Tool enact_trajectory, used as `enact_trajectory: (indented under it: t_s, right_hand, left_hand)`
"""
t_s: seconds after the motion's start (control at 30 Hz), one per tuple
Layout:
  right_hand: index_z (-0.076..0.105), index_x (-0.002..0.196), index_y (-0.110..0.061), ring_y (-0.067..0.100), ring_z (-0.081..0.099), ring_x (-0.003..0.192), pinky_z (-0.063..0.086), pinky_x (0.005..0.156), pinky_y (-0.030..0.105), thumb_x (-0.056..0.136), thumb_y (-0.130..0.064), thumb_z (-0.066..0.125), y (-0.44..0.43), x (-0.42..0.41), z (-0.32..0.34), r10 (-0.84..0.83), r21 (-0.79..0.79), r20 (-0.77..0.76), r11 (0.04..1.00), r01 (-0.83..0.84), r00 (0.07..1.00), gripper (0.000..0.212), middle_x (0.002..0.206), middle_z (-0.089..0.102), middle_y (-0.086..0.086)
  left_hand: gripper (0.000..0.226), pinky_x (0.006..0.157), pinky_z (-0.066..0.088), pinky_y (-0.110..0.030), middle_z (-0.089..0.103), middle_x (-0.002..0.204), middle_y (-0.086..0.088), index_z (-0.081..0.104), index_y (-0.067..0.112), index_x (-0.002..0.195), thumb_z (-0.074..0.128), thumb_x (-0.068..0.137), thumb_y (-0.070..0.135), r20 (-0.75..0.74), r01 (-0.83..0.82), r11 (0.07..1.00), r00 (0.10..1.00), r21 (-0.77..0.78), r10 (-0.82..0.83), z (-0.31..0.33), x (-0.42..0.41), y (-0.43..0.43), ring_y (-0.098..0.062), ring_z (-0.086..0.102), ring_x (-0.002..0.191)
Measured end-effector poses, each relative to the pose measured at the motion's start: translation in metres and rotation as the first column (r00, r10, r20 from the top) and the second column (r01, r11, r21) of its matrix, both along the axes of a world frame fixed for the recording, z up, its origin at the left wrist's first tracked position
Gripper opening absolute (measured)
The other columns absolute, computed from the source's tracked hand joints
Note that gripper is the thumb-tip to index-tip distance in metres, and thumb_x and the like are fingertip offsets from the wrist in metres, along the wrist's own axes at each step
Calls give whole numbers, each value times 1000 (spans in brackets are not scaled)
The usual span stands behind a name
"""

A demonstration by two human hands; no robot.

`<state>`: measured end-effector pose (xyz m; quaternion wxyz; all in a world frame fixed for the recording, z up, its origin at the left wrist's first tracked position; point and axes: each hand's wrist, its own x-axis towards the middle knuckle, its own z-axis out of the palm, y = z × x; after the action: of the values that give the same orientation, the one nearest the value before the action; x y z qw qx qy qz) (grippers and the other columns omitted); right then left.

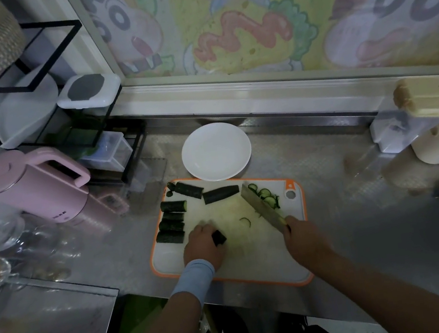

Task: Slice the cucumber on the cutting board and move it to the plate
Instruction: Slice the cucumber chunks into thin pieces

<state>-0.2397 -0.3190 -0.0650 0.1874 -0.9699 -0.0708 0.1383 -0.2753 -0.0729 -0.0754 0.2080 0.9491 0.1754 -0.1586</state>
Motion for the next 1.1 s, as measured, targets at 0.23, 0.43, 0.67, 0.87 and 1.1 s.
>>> enact_trajectory:
  t_s: [0.23,0.43,0.67,0.87,1.1]
  right_hand:
    - [56,96,-20,24,60,72,42,58,32,96,-32,37,16,-23,2,240,-57,48,970,-237,970,22,80,62,3]
    - [56,101,-19,25,61,73,45,59,33,97,-30,37,5,-13,2,118,-94,36,989,-114,992,22,83,62,4]
    - [51,79,-20,21,48,54,32,48,30,96,-34,43,-1,6,19,-3,-10,81,1000,4,997,24,65,58,2]
    - [46,73,-20,18,51,52,41,48,33,97,-37,42,-1,13,19,-73,44,56,997,70,996,30,59,52,-2]
    - [44,73,-21,18,51,50,48,49,41,96,-38,43,-6,16,8,-101,112,37,989,96,994,29,57,50,-2]
  left_hand:
    - [33,89,45,-36,50,118,-2,56,23,114,58,82,30,22,21,998,1000,64,-22,4,0,-7,-24,47,109]
    - [39,92,41,-35,51,120,-2,53,24,120,56,83,35,75,101,986,991,130,-111,4,4,-8,-24,46,109]
    - [40,100,33,-36,49,129,-1,52,34,127,53,88,33,84,265,958,958,106,-275,-1,36,-30,-26,40,120]
    - [36,98,31,-34,50,124,-2,56,32,123,55,88,36,105,273,957,954,96,-282,-7,66,-54,-25,43,116]
    - [14,94,32,-32,48,114,0,63,28,98,59,84,29,93,286,957,953,41,-289,-8,74,-59,-23,41,110]
